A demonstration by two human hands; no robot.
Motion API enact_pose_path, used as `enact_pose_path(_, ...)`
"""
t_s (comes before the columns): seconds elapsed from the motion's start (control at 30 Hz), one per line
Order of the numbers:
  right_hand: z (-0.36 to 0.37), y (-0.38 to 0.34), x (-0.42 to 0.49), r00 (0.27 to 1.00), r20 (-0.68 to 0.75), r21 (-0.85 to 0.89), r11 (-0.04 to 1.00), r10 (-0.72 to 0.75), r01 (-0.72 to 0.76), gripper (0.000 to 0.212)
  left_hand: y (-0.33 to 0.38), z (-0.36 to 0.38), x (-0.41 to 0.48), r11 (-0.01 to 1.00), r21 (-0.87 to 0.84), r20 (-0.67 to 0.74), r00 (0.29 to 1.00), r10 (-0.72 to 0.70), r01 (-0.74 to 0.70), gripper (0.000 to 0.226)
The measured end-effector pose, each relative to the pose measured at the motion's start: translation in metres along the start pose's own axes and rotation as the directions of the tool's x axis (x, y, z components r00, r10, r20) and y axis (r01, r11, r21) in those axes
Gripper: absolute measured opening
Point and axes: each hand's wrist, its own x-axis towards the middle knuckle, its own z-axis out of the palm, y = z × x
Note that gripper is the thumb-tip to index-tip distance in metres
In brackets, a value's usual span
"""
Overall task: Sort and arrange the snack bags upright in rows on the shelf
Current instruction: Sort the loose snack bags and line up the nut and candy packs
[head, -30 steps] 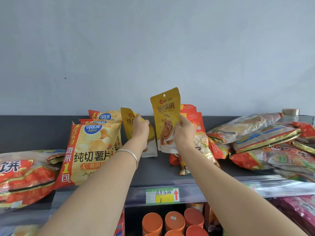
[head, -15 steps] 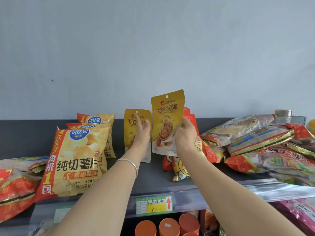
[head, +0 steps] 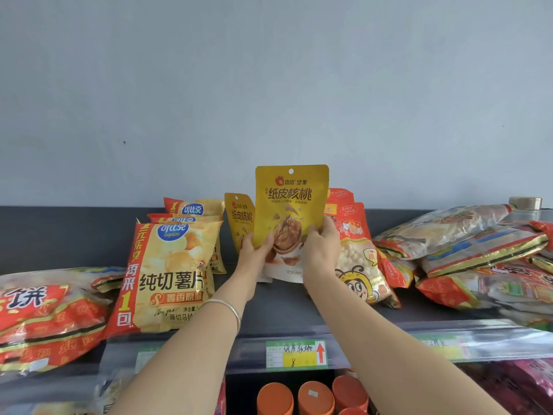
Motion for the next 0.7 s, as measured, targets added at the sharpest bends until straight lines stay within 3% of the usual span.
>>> enact_pose_path(0.17, 0.003, 0.008, -0.004, 0.999, 0.014, 0.008, 0.999, -0.047, 0.047, 0.028, -0.008, -0.008, 0.013, 0.985, 0.149, -0.071, 0.995, -0.076, 0.086, 0.05)
enact_pose_path(0.37, -0.001, 0.016, 0.004, 0.99, -0.059, -0.104, 0.987, -0.127, 0.121, 0.026, -0.016, 0.001, 0.021, 0.984, 0.023, -0.079, 0.981, -0.176, 0.179, 0.053)
enact_pose_path(0.53, -0.005, 0.012, 0.015, 0.985, -0.074, -0.105, 0.983, -0.156, 0.148, 0.031, -0.018, 0.012, 0.023, 0.936, -0.038, -0.074, 0.933, -0.353, 0.351, 0.063)
enact_pose_path(0.7, 0.004, 0.026, 0.016, 0.999, 0.01, -0.107, 0.993, -0.05, 0.051, 0.03, -0.015, 0.012, 0.02, 0.945, -0.119, -0.063, 0.947, -0.314, 0.305, 0.056)
